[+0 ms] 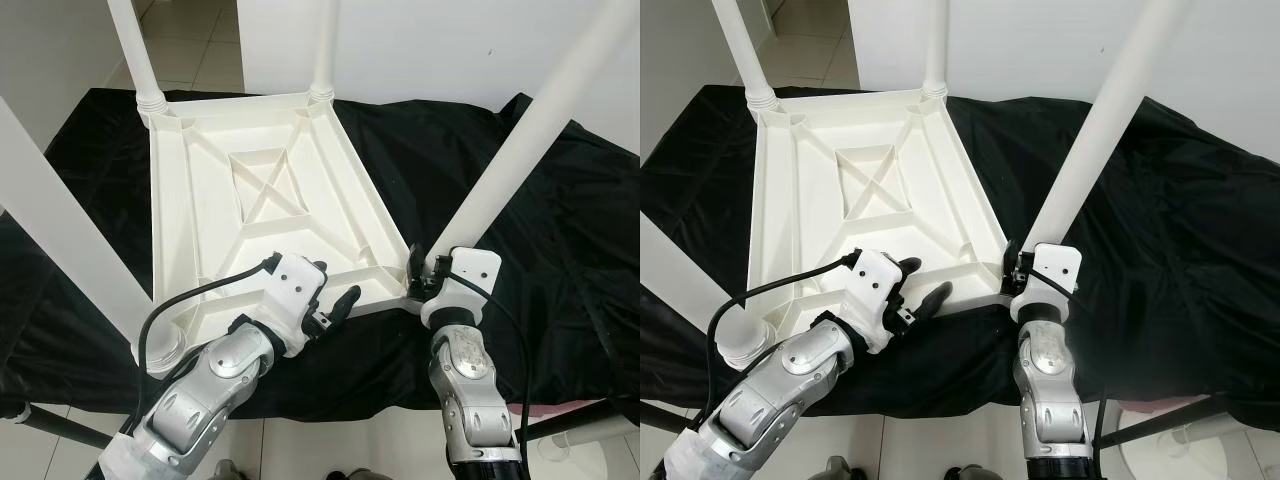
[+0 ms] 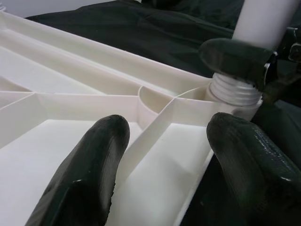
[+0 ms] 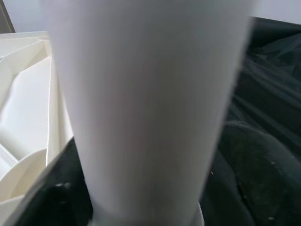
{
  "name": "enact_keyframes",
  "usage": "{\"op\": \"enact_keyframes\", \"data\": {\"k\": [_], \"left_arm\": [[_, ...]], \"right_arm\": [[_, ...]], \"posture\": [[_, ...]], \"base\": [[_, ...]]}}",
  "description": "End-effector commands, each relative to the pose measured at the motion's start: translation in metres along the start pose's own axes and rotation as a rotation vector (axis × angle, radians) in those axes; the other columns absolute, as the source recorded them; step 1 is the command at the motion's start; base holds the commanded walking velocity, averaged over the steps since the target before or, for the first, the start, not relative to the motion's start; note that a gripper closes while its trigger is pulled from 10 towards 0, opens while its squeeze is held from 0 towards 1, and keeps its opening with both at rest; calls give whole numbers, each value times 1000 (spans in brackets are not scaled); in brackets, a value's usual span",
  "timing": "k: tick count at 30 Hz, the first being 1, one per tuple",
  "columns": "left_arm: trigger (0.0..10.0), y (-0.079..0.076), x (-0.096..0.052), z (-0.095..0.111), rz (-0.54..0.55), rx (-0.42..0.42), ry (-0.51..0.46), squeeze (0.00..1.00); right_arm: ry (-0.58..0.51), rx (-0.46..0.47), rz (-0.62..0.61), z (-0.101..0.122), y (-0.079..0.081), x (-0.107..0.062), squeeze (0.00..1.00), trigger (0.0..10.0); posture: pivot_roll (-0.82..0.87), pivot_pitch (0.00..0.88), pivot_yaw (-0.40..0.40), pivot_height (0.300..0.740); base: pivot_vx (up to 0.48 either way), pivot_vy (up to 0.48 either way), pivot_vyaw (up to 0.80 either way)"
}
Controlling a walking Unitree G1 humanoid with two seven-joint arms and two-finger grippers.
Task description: Building children table
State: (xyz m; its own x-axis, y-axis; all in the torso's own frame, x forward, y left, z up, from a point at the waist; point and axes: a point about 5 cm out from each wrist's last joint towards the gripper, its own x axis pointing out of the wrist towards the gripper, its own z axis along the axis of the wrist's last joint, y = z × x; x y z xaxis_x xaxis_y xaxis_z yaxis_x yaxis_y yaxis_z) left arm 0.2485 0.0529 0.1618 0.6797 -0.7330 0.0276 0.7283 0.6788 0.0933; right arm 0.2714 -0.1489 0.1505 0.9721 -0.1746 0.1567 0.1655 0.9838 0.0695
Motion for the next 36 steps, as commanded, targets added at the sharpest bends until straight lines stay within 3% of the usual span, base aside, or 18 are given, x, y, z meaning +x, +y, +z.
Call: {"op": "enact_keyframes", "data": {"k": [1,5,6,7,8,9,10,13,19,26,27,29,30,31,32,36], "left_arm": [[10000,-7,0,-4,-86,1,16,0],[10000,-7,0,-3,-84,25,11,0],[10000,-6,1,-4,-78,34,10,0],[10000,-6,1,-4,-78,34,10,0],[10000,-4,0,-5,-75,38,11,0],[10000,-4,0,-5,-75,38,11,0],[10000,-3,1,-5,-64,52,13,0],[10000,-2,1,-3,-54,62,9,0],[10000,-1,-1,-4,-41,71,13,0],[10000,2,3,-1,-15,87,-4,0],[10000,3,7,0,-10,104,-15,0],[10000,3,7,0,-10,104,-15,0],[10000,4,8,1,-9,109,-20,0],[10000,4,8,1,-9,109,-20,0],[10000,5,9,2,-6,114,-24,0],[10000,7,10,2,-1,119,-28,0]], "right_arm": [[19,34,-1,-4,-3,-4,1000,10000],[12,40,129,-3,-9,-4,1000,10000],[14,45,232,-3,-11,-4,1000,10000],[14,45,232,-3,-11,-4,1000,10000],[8,32,307,-3,-14,-4,373,10000],[8,32,307,-3,-14,-4,373,10000],[7,21,379,-3,-18,-1,0,10000],[10,-8,481,-1,-24,6,0,10000],[5,-34,563,2,-25,15,0,10000],[-4,-88,697,5,-16,34,0,10000],[0,-94,745,4,-14,39,0,8235],[0,-94,745,4,-14,39,0,8235],[6,-98,760,2,-13,40,0,1451],[6,-98,760,2,-13,40,0,1451],[15,-94,774,-1,-14,41,0,0],[37,-99,795,-6,-17,38,0,0]], "posture": [[-64,130,-46,740],[-64,129,-40,740],[-65,132,-36,740],[-65,132,-36,740],[-63,132,-36,740],[-63,132,-36,740],[-55,133,-36,740],[-41,131,-44,740],[-30,125,-47,740],[-11,88,-53,740],[-8,76,-54,740],[-8,76,-54,740],[-5,72,-55,740],[-5,72,-55,740],[-3,64,-57,740],[-10,50,-59,740]], "base": [[0,0,0],[0,0,0],[0,0,0],[0,0,0],[0,0,0],[0,0,0],[0,0,0],[0,0,0],[0,0,0],[0,0,0],[0,0,0],[0,0,0],[0,0,0],[0,0,0],[0,0,0],[0,0,0]]}}
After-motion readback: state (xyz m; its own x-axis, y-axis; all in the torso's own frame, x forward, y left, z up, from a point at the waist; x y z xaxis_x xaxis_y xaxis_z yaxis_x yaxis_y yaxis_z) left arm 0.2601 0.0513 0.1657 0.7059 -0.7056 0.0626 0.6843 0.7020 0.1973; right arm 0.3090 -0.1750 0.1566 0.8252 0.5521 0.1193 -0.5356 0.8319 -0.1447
